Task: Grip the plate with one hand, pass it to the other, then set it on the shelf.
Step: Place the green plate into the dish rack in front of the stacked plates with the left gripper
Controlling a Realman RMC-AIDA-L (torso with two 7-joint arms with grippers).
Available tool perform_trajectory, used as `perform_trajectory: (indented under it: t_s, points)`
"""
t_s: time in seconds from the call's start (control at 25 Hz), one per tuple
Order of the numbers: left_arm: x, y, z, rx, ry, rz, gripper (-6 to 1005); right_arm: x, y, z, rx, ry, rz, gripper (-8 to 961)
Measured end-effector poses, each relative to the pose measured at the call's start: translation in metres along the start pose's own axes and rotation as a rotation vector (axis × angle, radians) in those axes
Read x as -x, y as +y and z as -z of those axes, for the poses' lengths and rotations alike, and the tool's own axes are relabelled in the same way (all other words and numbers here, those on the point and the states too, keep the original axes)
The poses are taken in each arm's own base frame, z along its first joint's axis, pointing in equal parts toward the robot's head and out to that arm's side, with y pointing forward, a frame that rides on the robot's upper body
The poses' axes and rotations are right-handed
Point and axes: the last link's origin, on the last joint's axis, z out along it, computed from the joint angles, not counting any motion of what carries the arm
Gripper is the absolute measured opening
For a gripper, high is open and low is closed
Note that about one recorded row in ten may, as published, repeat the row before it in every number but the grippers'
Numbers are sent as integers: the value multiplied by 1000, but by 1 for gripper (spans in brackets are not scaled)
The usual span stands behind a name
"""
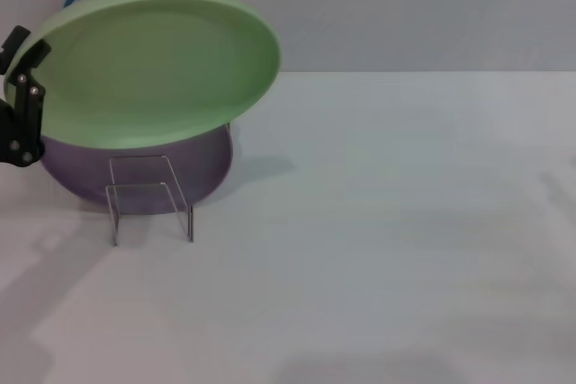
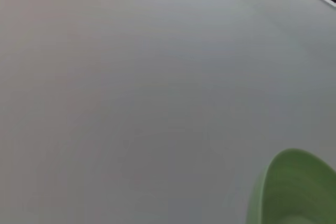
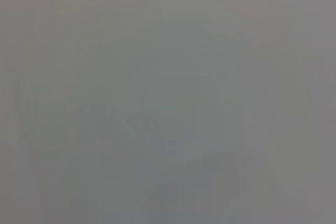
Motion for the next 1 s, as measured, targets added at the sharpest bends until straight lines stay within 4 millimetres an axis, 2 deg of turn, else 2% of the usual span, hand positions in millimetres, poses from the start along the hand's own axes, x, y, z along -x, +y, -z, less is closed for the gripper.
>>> perform_trajectory:
  t_s: [0.24, 1.0]
  points:
    - [8, -7, 1, 57, -37, -28, 125, 0, 3, 1, 15, -4, -2, 704]
    - [22, -9, 6, 123, -139, -63, 155, -3, 9, 1, 49, -17, 29, 704]
